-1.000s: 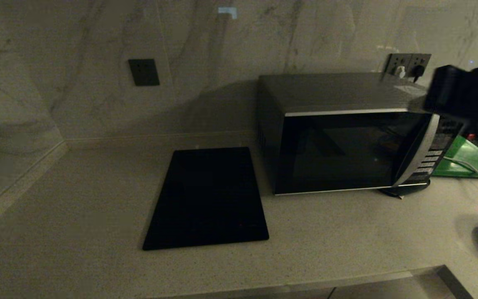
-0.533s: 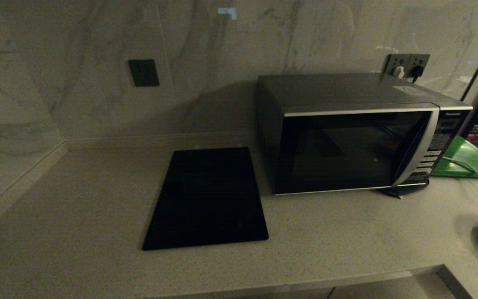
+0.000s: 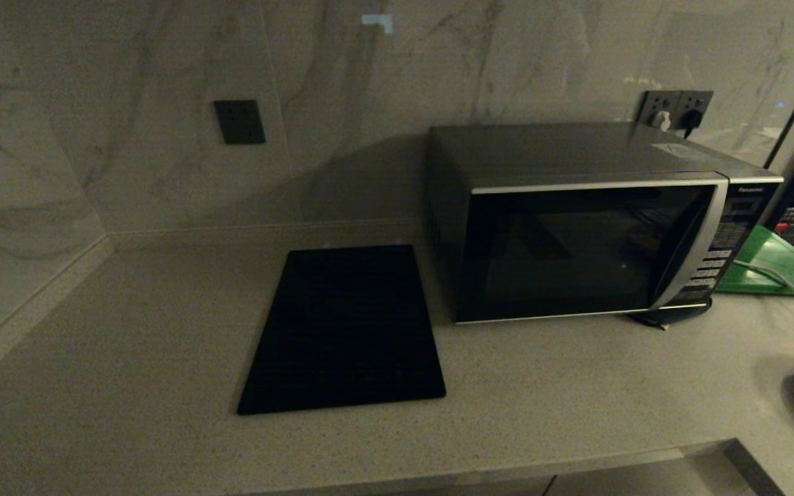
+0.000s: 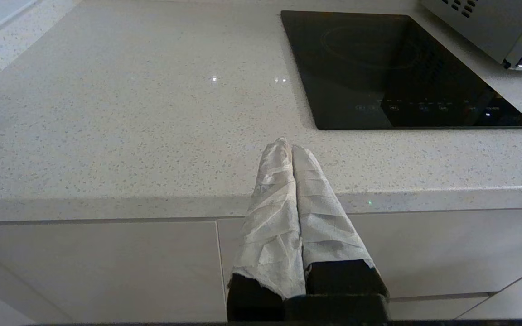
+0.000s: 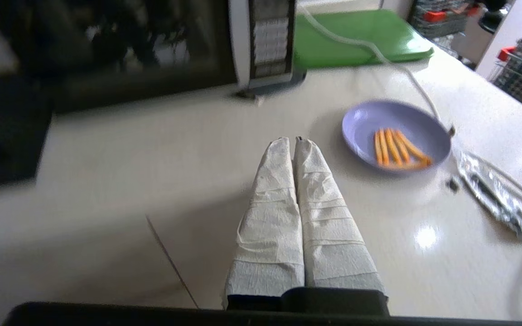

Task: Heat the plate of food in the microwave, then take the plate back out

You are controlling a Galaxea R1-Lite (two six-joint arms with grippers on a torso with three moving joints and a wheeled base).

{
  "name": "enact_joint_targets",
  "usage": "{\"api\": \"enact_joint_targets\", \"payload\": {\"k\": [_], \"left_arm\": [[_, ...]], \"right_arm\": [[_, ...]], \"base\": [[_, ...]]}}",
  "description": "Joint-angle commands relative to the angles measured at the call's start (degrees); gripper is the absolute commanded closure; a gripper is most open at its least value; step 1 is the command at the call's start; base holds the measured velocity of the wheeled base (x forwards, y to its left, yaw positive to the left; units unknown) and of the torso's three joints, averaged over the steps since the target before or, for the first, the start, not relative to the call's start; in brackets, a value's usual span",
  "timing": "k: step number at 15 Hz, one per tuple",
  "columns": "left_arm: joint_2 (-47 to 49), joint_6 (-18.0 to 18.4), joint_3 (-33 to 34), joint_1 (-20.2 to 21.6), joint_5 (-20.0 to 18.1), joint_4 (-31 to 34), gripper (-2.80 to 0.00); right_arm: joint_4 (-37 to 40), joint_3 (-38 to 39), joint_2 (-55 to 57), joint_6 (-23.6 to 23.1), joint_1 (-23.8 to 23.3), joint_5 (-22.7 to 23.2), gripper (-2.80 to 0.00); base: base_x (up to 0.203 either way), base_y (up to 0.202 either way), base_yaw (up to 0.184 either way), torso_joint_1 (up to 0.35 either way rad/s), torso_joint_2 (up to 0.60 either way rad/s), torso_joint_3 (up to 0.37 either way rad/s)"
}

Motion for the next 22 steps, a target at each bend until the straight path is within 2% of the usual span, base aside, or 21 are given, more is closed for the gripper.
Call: {"api": "enact_joint_targets", "payload": {"k": [1,3,5,8,10,13,15,17,20,22], "left_arm": [[0.00,-0.07,0.00,0.00,0.03,-0.04,0.00],[0.08,-0.07,0.00,0.00,0.03,-0.04,0.00],[0.04,-0.07,0.00,0.00,0.03,-0.04,0.00],[0.00,-0.07,0.00,0.00,0.03,-0.04,0.00],[0.09,-0.07,0.00,0.00,0.03,-0.04,0.00],[0.09,-0.07,0.00,0.00,0.03,-0.04,0.00],[0.01,-0.07,0.00,0.00,0.03,-0.04,0.00],[0.02,-0.07,0.00,0.00,0.03,-0.04,0.00],[0.03,-0.07,0.00,0.00,0.03,-0.04,0.00],[0.09,-0.07,0.00,0.00,0.03,-0.04,0.00]], "right_arm": [[6.81,1.63,-10.92,-1.81,-0.17,0.80,0.00],[9.27,4.56,-11.03,-0.49,-0.21,1.15,0.00],[4.70,12.24,-11.01,0.31,-0.22,1.19,0.00],[-15.77,29.92,-11.00,0.08,-0.22,1.43,0.00],[-24.39,37.43,-11.00,-0.44,-0.22,3.77,0.00],[-29.56,42.61,-11.00,-0.78,-0.22,7.10,0.00],[-36.38,45.83,-11.00,-0.74,-0.22,9.00,0.00],[-38.76,47.29,-11.00,-0.79,-0.22,11.22,0.00],[-41.26,48.56,-11.00,-0.97,-0.22,11.71,0.00],[-43.96,50.60,-11.00,-2.48,-0.22,13.59,0.00]], "base": [[0.000,0.000,0.000,0.000,0.00,0.000],[0.000,0.000,0.000,0.000,0.00,0.000],[0.000,0.000,0.000,0.000,0.00,0.000],[0.000,0.000,0.000,0.000,0.00,0.000],[0.000,0.000,0.000,0.000,0.00,0.000],[0.000,0.000,0.000,0.000,0.00,0.000],[0.000,0.000,0.000,0.000,0.00,0.000],[0.000,0.000,0.000,0.000,0.00,0.000],[0.000,0.000,0.000,0.000,0.00,0.000],[0.000,0.000,0.000,0.000,0.00,0.000]]}}
